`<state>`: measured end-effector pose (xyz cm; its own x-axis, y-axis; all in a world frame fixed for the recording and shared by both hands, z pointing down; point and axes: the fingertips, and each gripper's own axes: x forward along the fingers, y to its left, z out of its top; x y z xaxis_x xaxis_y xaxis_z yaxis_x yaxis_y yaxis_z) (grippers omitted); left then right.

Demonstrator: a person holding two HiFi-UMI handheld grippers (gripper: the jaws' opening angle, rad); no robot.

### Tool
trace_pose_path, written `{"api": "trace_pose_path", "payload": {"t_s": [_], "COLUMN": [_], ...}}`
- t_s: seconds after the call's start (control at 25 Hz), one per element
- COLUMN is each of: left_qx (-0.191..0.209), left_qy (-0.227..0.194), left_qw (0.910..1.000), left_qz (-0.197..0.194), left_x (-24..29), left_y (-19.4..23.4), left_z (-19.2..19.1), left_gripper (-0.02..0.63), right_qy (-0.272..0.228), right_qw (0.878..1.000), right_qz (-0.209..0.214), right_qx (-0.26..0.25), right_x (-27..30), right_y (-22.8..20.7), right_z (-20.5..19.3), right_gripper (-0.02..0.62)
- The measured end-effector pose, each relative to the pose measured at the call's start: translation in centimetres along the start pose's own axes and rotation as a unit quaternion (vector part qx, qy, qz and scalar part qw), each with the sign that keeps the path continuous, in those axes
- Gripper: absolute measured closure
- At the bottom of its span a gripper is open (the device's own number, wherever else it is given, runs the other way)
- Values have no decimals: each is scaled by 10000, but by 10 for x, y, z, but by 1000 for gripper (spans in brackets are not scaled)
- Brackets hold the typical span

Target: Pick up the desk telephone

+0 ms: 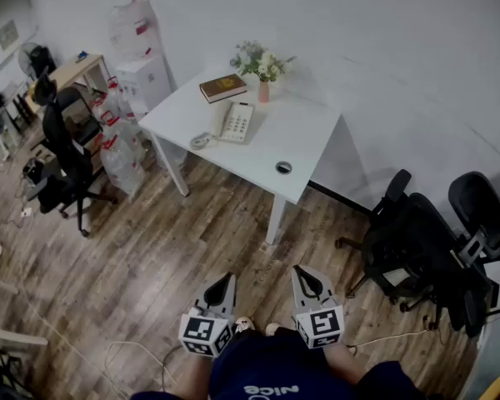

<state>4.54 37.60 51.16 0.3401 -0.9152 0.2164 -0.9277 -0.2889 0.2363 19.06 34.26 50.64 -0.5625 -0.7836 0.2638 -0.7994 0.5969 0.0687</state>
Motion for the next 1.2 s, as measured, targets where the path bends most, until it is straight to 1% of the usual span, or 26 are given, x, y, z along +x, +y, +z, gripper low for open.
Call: {"api": "trace_pose_path", "payload": {"t_s": [0.16, 0.32, 0.36, 0.64, 0.76, 0.88, 1.04, 1.2], "left_qx": [28, -390, -413, -256, -328, -328, -314, -355], "left_qy": [-21, -229, -270, -198, -135, -110, -128, 97], "left_qw": [10000, 9990, 9988, 9995, 9994, 9994, 9994, 9989], "left_qz": [20, 14, 8, 32, 58, 26, 100, 277], "left_x": [4, 3, 3, 1, 3, 7, 19, 41], "left_y": [5, 18, 21, 41, 49, 49, 56, 69], "left_z": [2, 15, 18, 16, 12, 14, 16, 13], "left_gripper": [589, 589, 589, 589, 589, 589, 589, 589], "right_qy": [-26, -10, -19, -197, -190, -123, -94, -144], "right_qw": [10000, 10000, 10000, 9994, 9990, 9989, 9996, 9995], "right_qz": [17, 0, -22, -280, -338, -298, -143, -26], "right_qx": [13, -22, -32, 86, 244, 333, 226, 293], "right_x": [6, 13, 14, 21, 24, 29, 47, 73], "right_y": [-2, 4, 5, 7, 9, 11, 10, -4], "right_z": [0, 1, 2, 3, -4, -8, -6, -2], "right_gripper": [574, 574, 574, 572, 572, 572, 572, 572]}}
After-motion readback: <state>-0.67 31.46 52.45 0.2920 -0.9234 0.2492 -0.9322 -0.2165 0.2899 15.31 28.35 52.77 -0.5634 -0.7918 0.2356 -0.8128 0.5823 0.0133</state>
